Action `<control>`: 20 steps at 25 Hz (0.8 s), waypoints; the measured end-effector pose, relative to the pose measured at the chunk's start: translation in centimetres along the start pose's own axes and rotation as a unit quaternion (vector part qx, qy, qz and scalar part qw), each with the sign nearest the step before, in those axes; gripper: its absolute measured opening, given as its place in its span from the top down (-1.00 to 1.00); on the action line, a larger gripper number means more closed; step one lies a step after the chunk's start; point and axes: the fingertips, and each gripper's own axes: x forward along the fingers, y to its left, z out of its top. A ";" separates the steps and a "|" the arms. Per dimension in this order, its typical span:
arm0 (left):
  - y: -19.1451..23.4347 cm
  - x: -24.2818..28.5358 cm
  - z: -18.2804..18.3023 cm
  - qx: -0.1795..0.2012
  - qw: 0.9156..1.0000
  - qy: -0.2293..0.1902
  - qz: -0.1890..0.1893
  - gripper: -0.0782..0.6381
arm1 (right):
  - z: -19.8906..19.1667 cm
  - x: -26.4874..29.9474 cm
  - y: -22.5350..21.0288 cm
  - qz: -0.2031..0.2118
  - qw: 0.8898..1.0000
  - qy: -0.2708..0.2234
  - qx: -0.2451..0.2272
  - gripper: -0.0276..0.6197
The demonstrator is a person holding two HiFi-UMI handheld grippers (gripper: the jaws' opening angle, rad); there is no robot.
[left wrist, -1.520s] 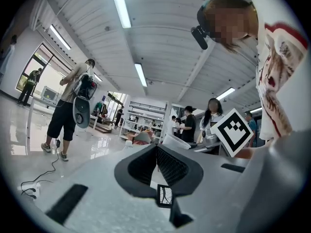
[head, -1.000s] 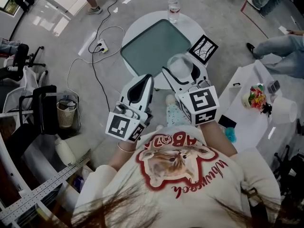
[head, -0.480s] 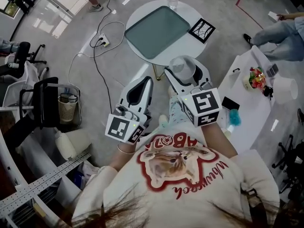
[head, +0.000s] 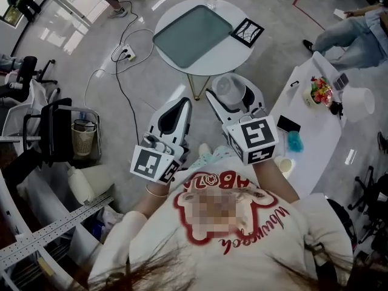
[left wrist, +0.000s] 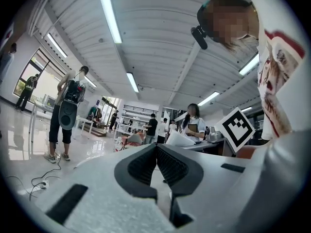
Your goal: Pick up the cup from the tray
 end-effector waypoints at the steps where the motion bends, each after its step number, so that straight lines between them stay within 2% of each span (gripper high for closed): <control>1: -0.5 0.0 0.0 0.002 1.000 0.000 -0.002 0.74 | 0.0 -0.4 0.0 0.002 1.000 -0.002 -0.001 -0.02; 6: -3.3 -0.2 0.4 0.011 1.000 -0.004 -0.001 0.74 | 0.5 -3.0 0.2 0.013 1.000 -0.015 -0.005 -0.02; 20: -13.7 -4.3 -0.9 0.009 0.999 -0.017 0.047 0.74 | -2.2 -13.8 2.2 0.068 0.997 -0.009 -0.023 -0.02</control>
